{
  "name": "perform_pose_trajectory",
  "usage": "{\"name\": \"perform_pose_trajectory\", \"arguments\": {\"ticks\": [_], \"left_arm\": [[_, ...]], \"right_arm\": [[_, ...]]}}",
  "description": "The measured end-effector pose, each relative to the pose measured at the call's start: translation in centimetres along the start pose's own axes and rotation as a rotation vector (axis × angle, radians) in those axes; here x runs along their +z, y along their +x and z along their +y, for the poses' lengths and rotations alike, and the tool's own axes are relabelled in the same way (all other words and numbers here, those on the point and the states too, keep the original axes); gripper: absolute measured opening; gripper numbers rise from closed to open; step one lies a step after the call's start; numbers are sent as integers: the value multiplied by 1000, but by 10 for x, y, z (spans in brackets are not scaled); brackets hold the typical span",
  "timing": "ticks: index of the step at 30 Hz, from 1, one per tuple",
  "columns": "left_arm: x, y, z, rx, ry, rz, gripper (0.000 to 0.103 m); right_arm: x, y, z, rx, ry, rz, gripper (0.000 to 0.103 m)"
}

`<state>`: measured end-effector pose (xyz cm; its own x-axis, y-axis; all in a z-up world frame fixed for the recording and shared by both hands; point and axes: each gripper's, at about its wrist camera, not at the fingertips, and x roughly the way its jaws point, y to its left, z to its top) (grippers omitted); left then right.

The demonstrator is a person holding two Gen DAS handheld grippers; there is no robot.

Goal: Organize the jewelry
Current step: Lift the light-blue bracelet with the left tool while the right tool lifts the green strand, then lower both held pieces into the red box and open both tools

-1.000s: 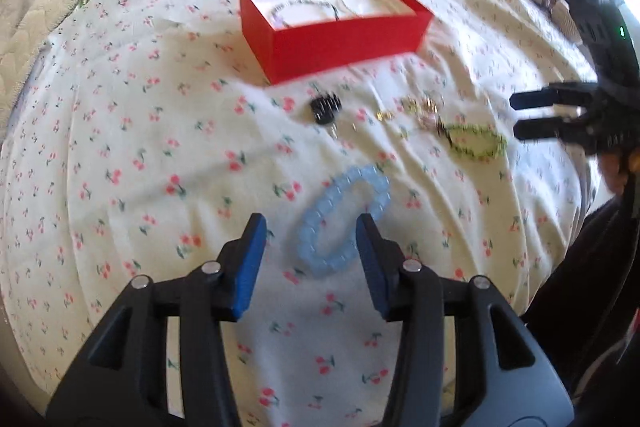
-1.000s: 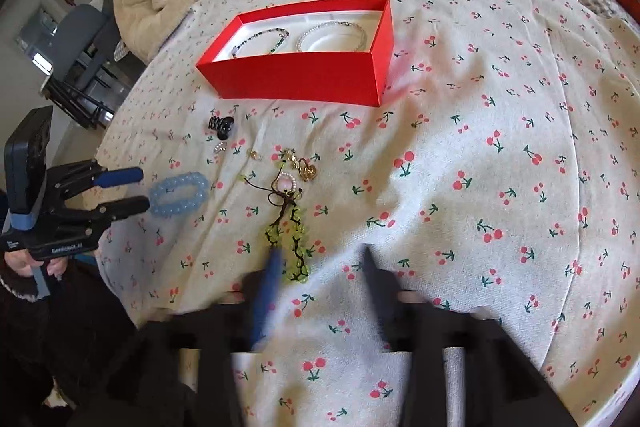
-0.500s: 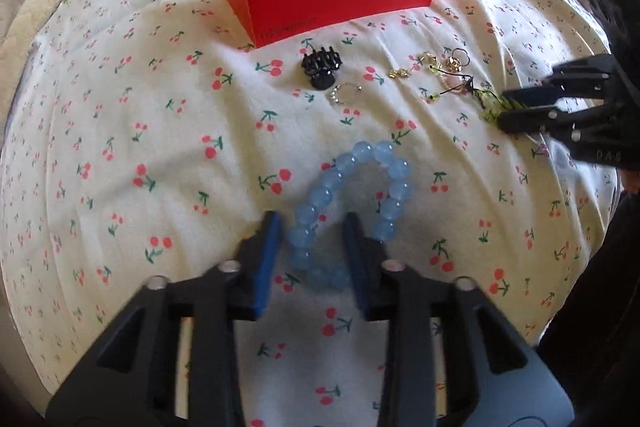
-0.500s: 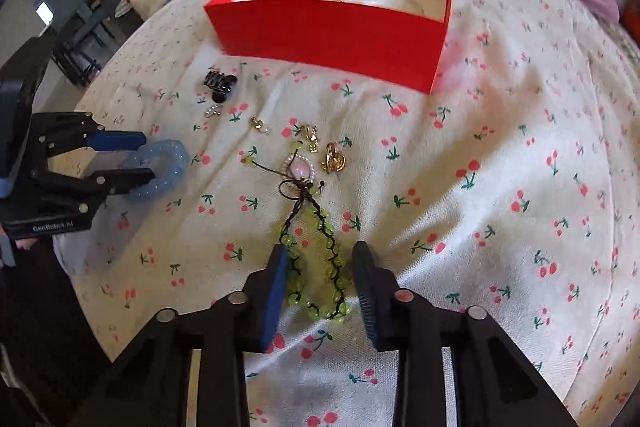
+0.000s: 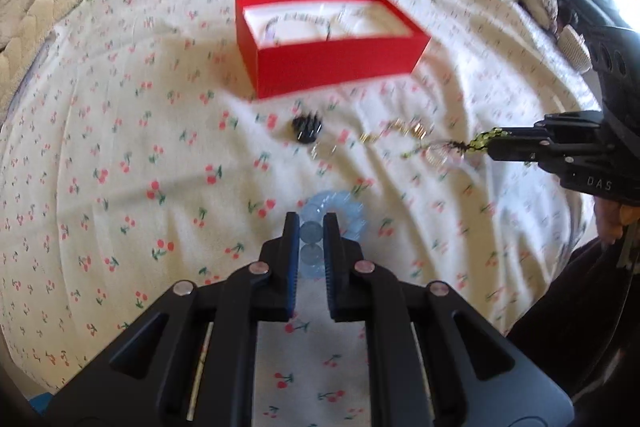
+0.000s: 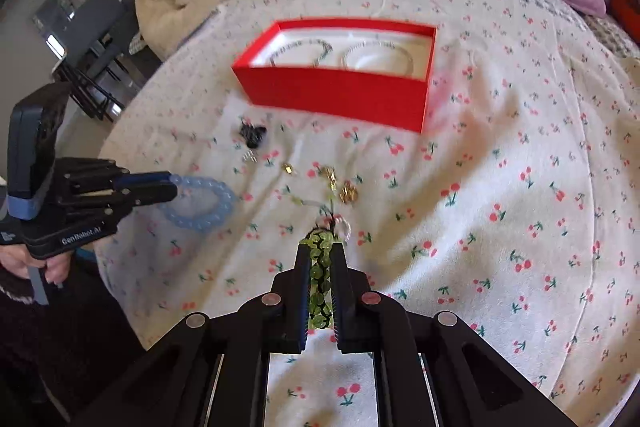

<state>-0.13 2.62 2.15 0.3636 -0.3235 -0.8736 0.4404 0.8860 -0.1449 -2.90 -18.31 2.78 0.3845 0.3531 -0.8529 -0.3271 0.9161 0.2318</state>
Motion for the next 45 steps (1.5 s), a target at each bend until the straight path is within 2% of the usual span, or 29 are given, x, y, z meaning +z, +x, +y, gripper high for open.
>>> {"name": "perform_pose_trajectory", "arguments": {"ticks": [8,16,23,27,34,40,45], "left_arm": [[30,-19,-15,-43,-6,-79,13],[65,-37,-16,-93,-58,-162,13],[107,-42,-17,-147,-129,-259,13],[128,-29,-13,-194,-187,-278,13],[152,9,-2,-263,-266,-252,13],[149,45,21,-143,-318,-140,13],[144,54,29,-96,-310,-114,13]], "right_arm": [[25,-32,1,26,46,-97,9],[57,-49,-7,34,104,-171,9],[89,-44,-27,45,191,-222,9],[102,-29,-39,50,249,-217,9],[116,1,-61,77,354,-193,9],[125,24,-68,83,378,-152,9],[129,38,-66,111,380,-126,9]]}}
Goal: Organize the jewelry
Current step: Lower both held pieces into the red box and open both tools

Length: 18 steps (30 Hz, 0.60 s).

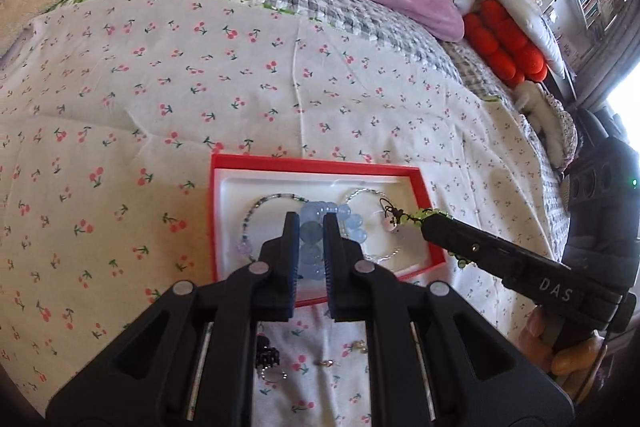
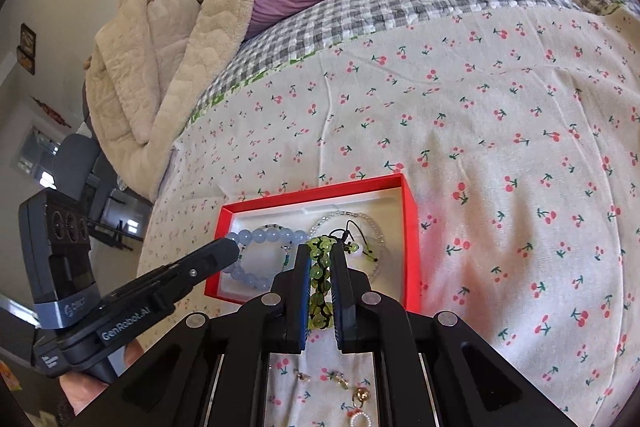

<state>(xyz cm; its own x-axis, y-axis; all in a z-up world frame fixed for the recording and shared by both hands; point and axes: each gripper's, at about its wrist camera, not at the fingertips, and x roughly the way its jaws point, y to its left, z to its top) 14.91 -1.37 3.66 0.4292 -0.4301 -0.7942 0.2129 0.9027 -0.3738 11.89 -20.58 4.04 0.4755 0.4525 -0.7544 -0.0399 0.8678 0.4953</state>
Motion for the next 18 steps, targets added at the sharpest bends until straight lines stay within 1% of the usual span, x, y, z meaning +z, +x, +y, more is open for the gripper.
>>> {"name": "perform_pose_trajectory", "arguments": {"ticks": [4,7,9,10,11,13,14,15,16,18], "left_arm": [[0,-1,-1,19,24,-13,13],[-1,-4,-5,26,48,-21,14],[-1,-3,-7,46,59,-11,23],[-3,-3,-7,60,60,-4,26],[-3,-3,-7,66,60,0,31],[-5,-5,-6,74,62,4,35],[-6,-7,-6,76,64,3,39],[-8,-10,-7,80,69,-1,46],[-8,-12,-7,84,74,-6,50],[-12,-20,-9,100,91,-25,62]], "right_arm": [[-1,7,4,11,-6,24,11],[-1,8,6,21,5,29,15],[1,6,6,14,13,27,16],[2,4,5,10,15,20,17],[2,2,3,3,18,18,21],[2,-3,1,-5,26,12,38],[1,-8,0,-5,31,-1,55],[1,-11,0,-3,29,-11,60],[1,-16,2,3,18,-19,60],[-1,-22,4,13,8,-23,60]]}}
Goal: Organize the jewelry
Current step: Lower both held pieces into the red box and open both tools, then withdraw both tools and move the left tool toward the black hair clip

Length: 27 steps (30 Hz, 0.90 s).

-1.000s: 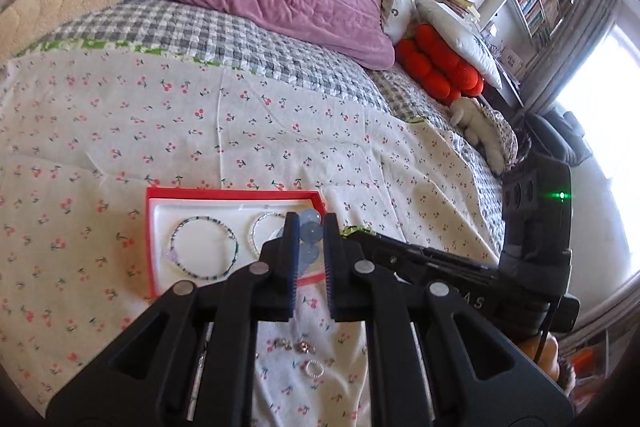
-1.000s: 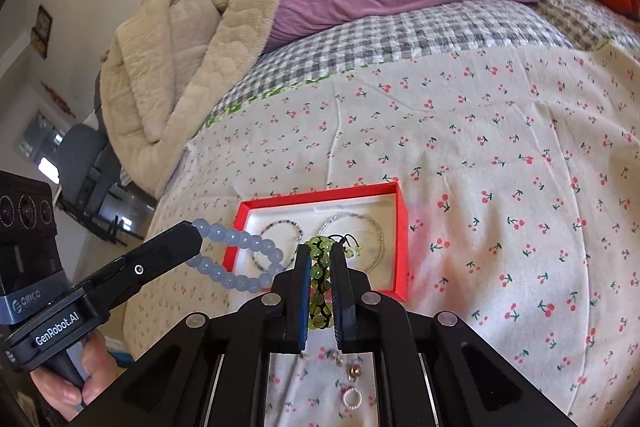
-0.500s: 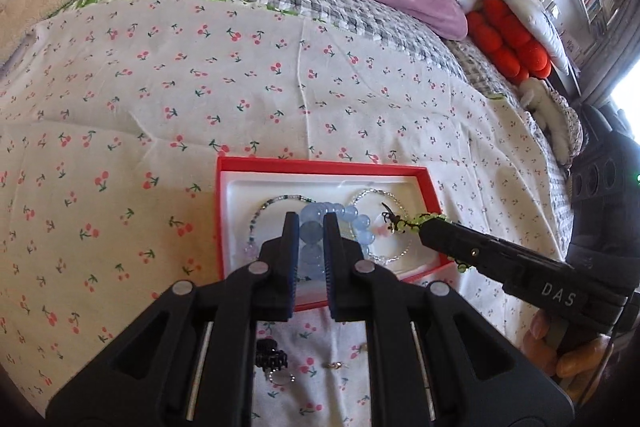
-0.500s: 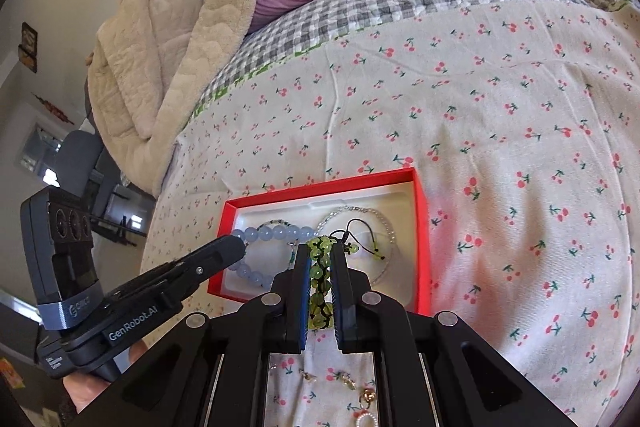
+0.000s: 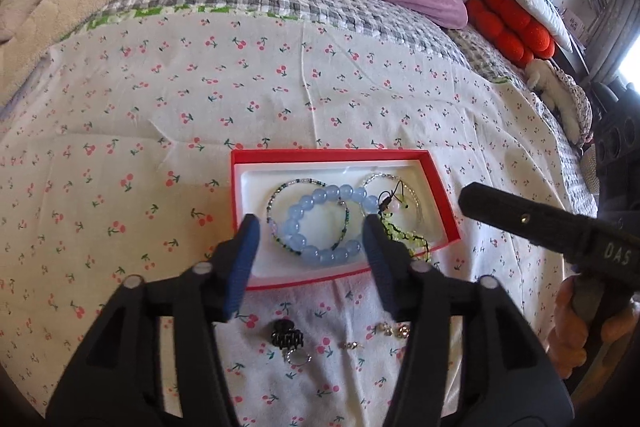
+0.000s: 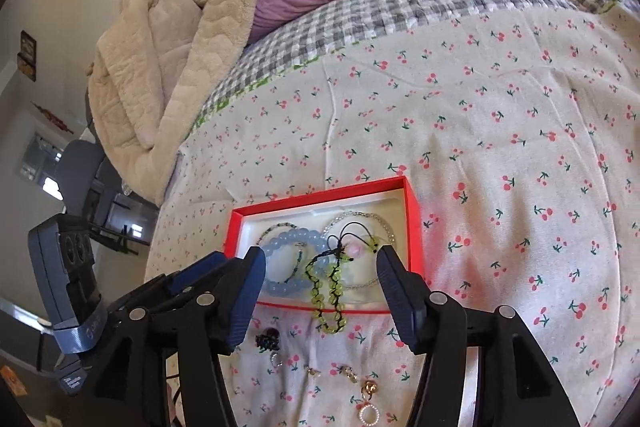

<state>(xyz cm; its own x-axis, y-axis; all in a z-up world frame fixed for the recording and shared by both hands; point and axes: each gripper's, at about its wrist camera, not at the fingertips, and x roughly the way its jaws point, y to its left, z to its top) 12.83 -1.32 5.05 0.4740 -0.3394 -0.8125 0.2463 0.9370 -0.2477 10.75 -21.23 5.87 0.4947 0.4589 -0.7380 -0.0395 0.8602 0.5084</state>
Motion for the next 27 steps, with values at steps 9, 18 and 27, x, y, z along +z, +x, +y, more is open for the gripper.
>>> {"name": "perform_pose_trajectory", "arguments": {"ticks": [9,18,27], "left_arm": [[-22,-18,3,52,45,19,82],[-56,-27,15,89,77,74,95],[-86,-22,33,220,132,77,101]], "right_arm": [[-19,-18,7,-55,-63,-4,70],[-40,-30,8,-83,-100,4,79],[-68,-10,11,-153,-287,-44,83]]}}
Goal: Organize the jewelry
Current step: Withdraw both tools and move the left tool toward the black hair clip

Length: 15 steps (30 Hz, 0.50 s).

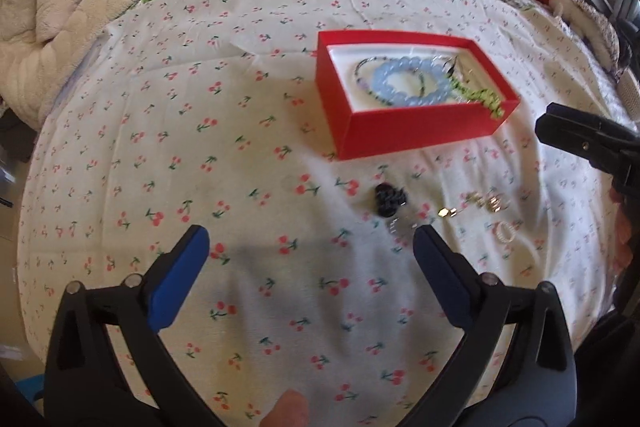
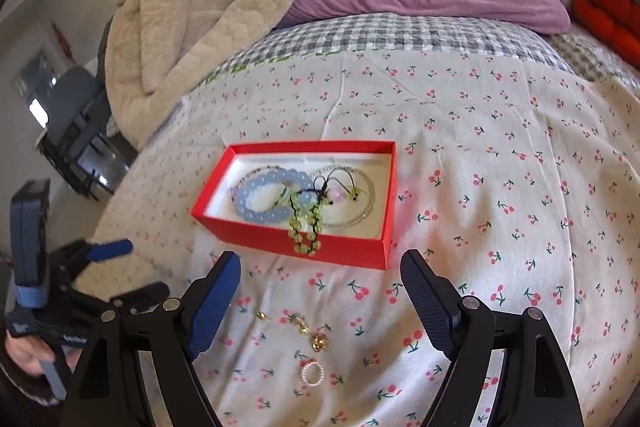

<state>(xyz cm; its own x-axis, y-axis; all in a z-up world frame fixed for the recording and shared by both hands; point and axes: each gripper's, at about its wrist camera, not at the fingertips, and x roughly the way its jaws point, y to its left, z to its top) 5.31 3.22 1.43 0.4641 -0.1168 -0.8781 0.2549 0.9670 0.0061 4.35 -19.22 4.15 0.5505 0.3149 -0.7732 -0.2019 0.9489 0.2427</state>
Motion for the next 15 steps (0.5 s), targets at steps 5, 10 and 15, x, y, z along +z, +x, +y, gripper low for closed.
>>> {"name": "perform_pose_trajectory", "arguments": {"ticks": [5,10,15], "left_arm": [[-16,8,0,81,47,-54,101],[-28,19,-3,40,74,-45,101],[-38,25,-13,14,136,-66,101]], "right_arm": [[-20,13,-6,17,-19,42,83],[-49,26,-16,-26,-71,107,83],[-68,22,-9,-34,-205,85,83]]}}
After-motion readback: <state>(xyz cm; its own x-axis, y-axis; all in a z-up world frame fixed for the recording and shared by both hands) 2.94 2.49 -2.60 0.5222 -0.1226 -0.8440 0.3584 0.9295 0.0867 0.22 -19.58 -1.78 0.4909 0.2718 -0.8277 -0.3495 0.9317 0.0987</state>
